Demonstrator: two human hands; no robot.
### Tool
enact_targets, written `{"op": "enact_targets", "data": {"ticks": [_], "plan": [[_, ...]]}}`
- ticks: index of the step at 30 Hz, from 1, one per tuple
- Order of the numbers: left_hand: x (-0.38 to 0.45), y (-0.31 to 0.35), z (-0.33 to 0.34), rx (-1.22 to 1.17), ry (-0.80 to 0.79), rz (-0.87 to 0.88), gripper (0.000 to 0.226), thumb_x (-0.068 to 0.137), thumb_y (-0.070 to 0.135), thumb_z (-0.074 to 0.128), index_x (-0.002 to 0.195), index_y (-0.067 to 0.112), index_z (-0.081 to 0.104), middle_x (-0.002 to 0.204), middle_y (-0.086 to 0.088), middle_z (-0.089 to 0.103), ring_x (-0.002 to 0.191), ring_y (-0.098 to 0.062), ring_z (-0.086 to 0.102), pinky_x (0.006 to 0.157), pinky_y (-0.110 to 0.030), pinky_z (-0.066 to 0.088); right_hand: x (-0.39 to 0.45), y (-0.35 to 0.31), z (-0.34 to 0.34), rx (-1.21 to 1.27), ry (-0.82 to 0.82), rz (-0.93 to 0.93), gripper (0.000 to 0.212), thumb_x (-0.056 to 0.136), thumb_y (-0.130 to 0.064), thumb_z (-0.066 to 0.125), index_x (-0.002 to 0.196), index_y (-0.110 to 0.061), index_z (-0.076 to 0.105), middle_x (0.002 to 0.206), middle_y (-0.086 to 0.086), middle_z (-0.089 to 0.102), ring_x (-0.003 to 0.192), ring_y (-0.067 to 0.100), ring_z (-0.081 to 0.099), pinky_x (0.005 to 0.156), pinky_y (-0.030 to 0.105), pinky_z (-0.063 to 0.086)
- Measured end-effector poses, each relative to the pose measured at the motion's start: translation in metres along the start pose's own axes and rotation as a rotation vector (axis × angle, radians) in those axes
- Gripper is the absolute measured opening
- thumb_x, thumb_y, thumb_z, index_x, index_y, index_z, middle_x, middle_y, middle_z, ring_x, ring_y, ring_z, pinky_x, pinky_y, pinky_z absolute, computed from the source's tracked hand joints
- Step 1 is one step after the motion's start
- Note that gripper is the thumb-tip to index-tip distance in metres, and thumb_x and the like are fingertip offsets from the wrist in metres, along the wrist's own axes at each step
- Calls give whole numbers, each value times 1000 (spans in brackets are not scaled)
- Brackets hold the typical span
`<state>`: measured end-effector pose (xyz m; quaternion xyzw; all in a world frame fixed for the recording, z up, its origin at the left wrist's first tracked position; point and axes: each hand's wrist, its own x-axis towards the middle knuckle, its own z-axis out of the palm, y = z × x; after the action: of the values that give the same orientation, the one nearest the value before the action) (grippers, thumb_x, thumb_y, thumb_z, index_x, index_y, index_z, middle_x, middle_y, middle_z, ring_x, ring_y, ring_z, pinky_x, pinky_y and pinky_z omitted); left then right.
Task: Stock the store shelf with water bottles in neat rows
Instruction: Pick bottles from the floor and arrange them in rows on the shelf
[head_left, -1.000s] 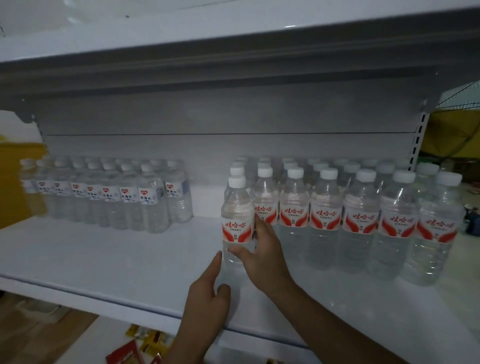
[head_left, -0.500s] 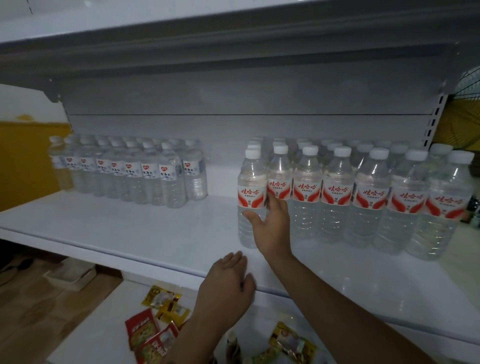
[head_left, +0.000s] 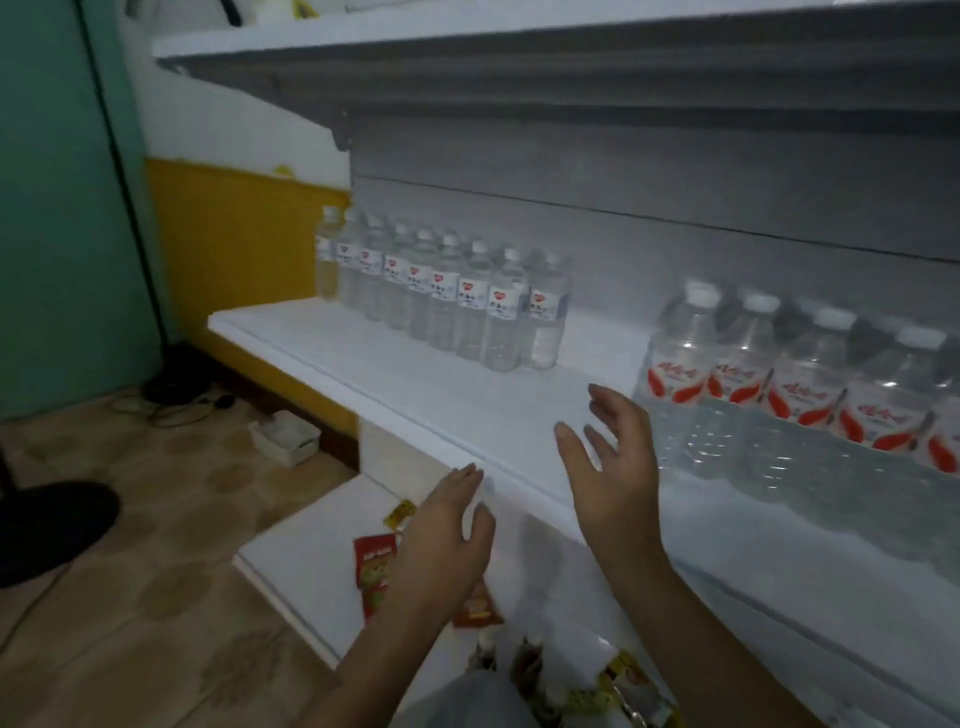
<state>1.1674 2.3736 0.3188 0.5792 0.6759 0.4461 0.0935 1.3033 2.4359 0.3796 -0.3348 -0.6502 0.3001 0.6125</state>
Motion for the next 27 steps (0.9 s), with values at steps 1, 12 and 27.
{"op": "enact_targets", "data": {"ticks": [1,12,27], "plan": [[-10,-17,-12,4,25,-60,44,97,25,45,141,21,45,147,8,41,134,-6,37,111,-18,26,-12,0,23,25,-84,8,40,90,-8,66,125,-23,53,128,-12,54,122,0,51,103,20,44],[-212,-182,-106,151,278,-746,49,94,19,44,143,20,40,146,5,43,134,-11,38,104,-14,25,-224,24,251,109,-1130,136,29,92,-11,63,112,-32,58,119,-14,51,111,-5,52,97,19,46],[-415,-261,-93,-121,497,-1533,36,91,17,41,123,6,55,125,-11,60,113,-24,56,97,-37,47,-481,37,346,10,-1956,84,26,95,-16,57,119,-25,62,121,-8,54,112,5,49,91,23,40]]}}
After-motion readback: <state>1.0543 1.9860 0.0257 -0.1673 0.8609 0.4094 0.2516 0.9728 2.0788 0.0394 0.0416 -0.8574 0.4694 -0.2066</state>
